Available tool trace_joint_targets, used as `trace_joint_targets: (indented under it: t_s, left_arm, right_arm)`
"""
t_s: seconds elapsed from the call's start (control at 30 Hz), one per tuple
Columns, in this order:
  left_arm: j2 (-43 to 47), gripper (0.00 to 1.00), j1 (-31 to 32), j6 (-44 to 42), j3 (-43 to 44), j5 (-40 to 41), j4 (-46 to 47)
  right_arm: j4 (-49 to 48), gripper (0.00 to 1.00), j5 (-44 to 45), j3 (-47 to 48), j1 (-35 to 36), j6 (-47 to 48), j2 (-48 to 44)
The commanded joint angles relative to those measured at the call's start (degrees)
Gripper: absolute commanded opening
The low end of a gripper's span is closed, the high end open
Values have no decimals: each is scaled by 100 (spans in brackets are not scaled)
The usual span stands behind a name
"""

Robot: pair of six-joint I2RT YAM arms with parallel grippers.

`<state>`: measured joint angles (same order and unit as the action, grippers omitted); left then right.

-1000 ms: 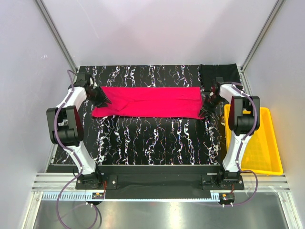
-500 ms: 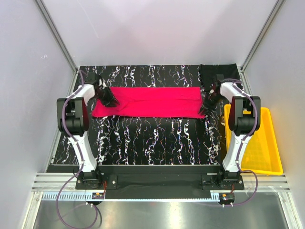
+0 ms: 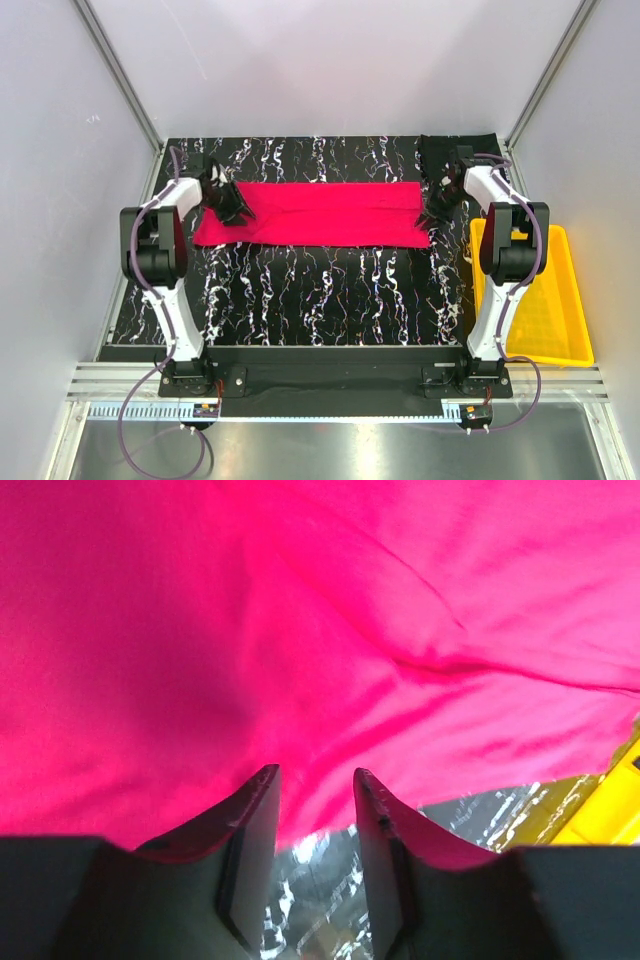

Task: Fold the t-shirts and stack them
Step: Fold the tshirt

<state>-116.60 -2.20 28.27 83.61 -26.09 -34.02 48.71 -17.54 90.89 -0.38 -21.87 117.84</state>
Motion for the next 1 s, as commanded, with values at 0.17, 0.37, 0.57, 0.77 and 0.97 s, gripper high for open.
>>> trace_joint_targets:
  t_s: [0.17, 0.37, 0.57, 0.77, 0.97]
  left_arm:
    - [1053, 39, -62, -156, -144, 271, -34]
    - [472, 37, 114, 20, -240, -98, 167]
    - [49, 37, 79, -146, -679, 253, 282]
    - [855, 42, 70, -322, -768, 359, 124]
    - [1228, 51, 70, -156, -337, 569, -8]
  right_arm:
    - [-63, 32, -294, 200, 311, -46, -95]
    - [-46, 32, -189, 236, 355, -46, -51]
    - [-54, 33, -65, 131, 346, 60, 63]
    - [-63, 42, 101, -97, 355, 174, 2]
    - [-54, 48, 181, -20, 381, 245, 46]
